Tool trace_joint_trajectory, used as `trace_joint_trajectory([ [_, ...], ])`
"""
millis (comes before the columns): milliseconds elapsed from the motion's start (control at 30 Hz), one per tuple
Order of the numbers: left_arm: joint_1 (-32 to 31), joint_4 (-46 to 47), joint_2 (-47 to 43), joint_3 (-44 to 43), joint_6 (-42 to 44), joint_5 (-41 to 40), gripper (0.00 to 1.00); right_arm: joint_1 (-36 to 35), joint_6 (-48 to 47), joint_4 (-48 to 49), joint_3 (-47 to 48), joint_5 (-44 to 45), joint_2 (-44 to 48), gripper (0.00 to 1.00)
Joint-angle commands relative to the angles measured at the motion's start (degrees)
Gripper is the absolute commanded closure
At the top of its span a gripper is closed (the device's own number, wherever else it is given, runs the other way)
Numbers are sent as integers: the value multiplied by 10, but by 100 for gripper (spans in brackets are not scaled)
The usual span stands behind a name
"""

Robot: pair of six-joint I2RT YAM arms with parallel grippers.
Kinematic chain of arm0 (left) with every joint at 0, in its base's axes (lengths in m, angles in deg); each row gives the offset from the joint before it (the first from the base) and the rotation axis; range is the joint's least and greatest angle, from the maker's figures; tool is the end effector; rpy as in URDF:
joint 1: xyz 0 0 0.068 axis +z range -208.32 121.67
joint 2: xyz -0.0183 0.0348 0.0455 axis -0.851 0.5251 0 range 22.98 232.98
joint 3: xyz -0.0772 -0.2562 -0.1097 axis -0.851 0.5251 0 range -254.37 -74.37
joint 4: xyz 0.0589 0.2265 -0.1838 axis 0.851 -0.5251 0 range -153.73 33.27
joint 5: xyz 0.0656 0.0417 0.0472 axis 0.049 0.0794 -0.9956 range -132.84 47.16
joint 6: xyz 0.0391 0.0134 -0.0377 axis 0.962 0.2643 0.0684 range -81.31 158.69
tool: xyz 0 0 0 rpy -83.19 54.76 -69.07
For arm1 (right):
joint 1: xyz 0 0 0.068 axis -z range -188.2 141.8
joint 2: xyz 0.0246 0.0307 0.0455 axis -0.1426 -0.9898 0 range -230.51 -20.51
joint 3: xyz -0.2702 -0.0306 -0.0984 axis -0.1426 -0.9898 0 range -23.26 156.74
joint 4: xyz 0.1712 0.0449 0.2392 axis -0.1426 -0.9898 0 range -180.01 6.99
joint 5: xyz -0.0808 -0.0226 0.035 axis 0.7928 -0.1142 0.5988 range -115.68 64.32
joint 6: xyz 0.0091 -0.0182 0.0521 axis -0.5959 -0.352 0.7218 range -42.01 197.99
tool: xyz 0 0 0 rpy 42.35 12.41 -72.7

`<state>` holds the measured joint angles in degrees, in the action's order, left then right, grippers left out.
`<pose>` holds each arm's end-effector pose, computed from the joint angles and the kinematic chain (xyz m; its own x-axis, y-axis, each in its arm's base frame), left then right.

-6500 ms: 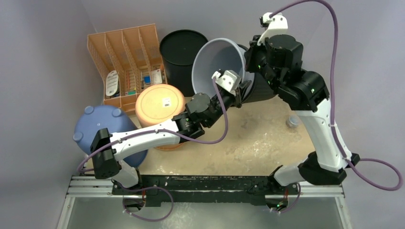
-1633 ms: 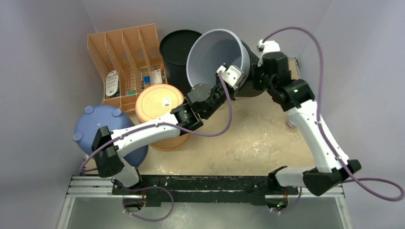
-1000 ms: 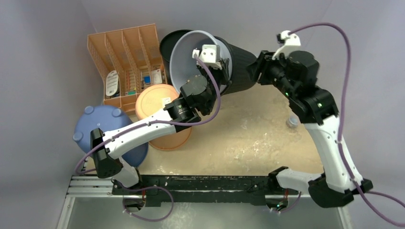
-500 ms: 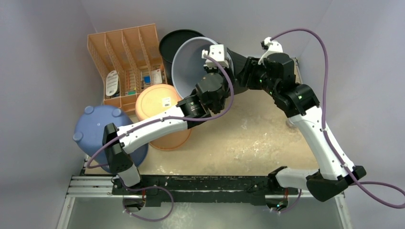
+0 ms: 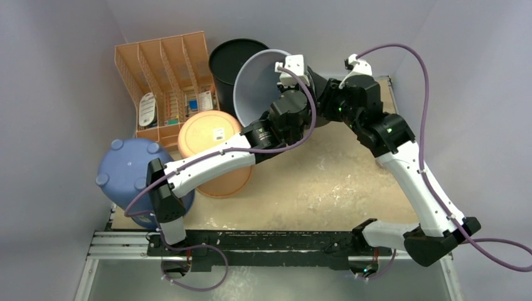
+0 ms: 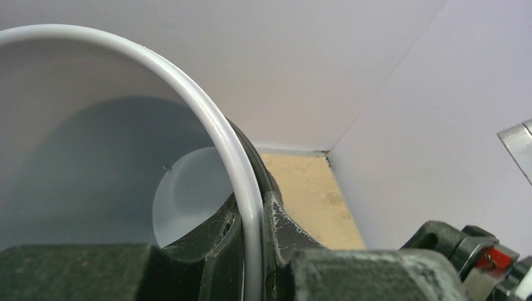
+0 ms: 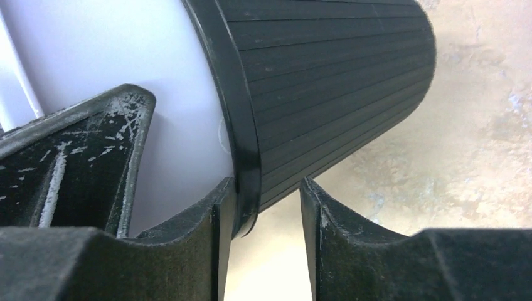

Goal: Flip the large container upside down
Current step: Adjust the container in the container.

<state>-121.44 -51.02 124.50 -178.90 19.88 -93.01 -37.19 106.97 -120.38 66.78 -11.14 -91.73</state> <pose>0.2313 -0.3910 0.4786 -0.0086 -0.4399 -0.8980 0.2380 0.8713 -0.4292 0.2530 0.1291 0.4921 -0.3698 0.3312 -0.8681 -0.0934 0.9163 0.3894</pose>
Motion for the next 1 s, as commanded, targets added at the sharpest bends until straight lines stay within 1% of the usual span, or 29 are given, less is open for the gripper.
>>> trace_joint_trajectory([
  [0,-8,44,-32,-84,-61,45,100,2,35,-21,-72,94,-24,57],
  [67,-8,7,-32,-108,-92,60,100,10,39,-15,-93,108,-34,58],
  [167,-6,-44,-34,-142,-136,89,100,30,38,9,-119,103,-39,61],
  [300,-3,-67,-48,-154,-175,125,100,50,31,40,-147,91,-33,63],
  [467,10,-57,-76,-146,-214,161,100,57,32,56,-177,77,-33,64],
  [967,12,-15,-129,-117,-220,182,100,72,51,77,-270,71,-2,65],
])
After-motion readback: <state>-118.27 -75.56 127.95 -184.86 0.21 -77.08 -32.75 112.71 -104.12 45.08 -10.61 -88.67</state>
